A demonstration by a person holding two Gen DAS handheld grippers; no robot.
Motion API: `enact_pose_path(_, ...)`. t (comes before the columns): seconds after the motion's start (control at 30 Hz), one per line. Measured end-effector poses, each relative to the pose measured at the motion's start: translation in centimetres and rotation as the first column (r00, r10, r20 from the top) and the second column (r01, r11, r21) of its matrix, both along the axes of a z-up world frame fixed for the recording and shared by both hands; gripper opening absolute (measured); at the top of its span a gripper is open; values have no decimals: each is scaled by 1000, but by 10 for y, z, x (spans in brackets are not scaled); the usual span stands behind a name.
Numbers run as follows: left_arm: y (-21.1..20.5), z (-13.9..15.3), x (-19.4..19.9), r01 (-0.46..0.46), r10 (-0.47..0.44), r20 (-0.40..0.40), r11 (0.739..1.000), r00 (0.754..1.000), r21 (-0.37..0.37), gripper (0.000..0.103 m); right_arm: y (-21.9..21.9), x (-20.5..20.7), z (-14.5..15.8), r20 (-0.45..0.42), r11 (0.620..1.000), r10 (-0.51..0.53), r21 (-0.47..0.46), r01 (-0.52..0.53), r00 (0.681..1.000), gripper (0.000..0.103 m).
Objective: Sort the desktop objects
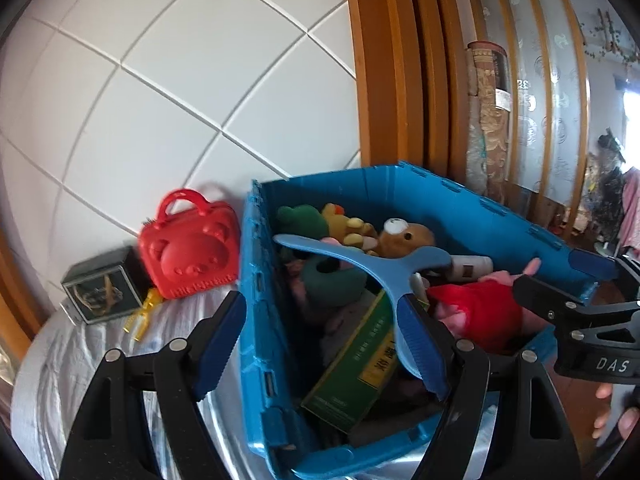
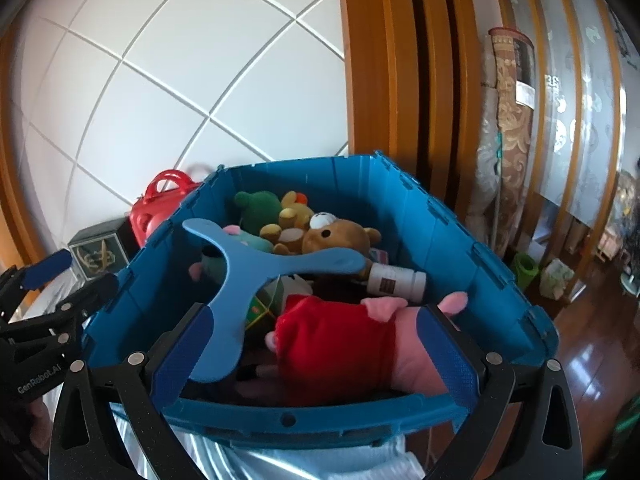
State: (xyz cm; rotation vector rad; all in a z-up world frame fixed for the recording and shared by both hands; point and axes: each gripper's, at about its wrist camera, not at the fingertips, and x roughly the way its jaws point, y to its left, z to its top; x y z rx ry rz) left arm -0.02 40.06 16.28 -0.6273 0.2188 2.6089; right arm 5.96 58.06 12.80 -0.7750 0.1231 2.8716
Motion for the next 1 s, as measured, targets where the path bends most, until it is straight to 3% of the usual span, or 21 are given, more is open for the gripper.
enact_pose_path(0.17,-3,1,8,-4,4,3,1000,1000,6,78,-2,13,6,-22,999,-18,33,19,1000,103)
enact_pose_path(1.0,11,-3,28,32,-32,50,999,998,-5,78,12,23,0,1,999,-31,25,31,1000,103)
